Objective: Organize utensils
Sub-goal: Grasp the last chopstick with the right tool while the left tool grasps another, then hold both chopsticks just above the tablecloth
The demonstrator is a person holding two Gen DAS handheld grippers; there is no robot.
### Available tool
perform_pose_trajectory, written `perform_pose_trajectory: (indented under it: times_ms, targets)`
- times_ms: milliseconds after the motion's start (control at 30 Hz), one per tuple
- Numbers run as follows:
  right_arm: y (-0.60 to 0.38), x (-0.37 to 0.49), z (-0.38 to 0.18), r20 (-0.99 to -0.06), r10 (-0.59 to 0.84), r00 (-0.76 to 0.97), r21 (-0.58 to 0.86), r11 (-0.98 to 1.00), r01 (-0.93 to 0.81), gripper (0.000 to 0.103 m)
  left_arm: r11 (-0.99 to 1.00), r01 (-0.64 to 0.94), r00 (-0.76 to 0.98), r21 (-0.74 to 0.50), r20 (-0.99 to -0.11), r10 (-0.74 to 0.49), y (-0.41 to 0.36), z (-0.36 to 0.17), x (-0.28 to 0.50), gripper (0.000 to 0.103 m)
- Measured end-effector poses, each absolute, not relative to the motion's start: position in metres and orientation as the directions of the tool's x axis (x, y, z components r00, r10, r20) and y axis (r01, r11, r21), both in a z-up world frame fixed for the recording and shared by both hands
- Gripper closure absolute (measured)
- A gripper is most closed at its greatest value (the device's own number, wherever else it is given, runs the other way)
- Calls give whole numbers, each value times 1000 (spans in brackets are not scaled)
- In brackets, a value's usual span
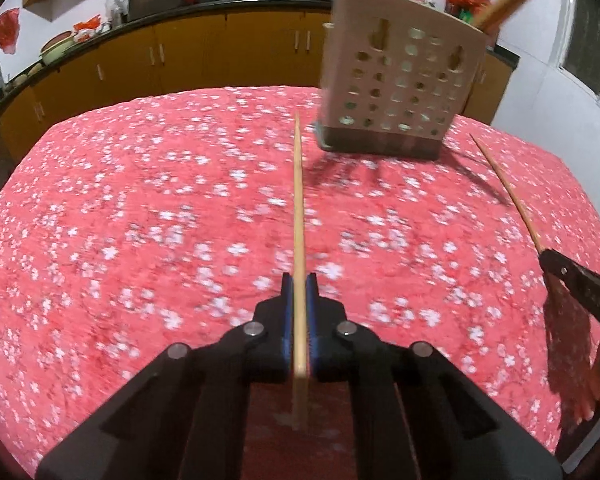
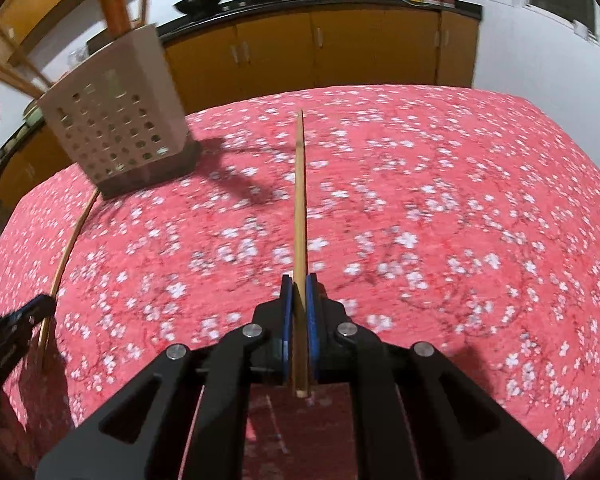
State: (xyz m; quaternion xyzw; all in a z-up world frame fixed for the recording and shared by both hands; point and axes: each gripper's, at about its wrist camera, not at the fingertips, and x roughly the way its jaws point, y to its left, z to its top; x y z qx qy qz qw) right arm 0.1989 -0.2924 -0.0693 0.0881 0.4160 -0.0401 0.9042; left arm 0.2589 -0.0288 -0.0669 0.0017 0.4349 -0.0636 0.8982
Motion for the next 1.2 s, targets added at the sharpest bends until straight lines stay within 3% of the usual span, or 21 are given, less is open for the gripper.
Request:
perform_pose_trajectory:
  times_ms: [367,1200]
  targets:
    - [-277,207,-69,-755,3,656,89,991,97,95,995,48,622,-83,-778,-94,29,-67,285,95]
    - [-280,209,-71,-755,-9,655,89,989,116,95,994,48,629,-98,-770,-106,31,-67,280,94]
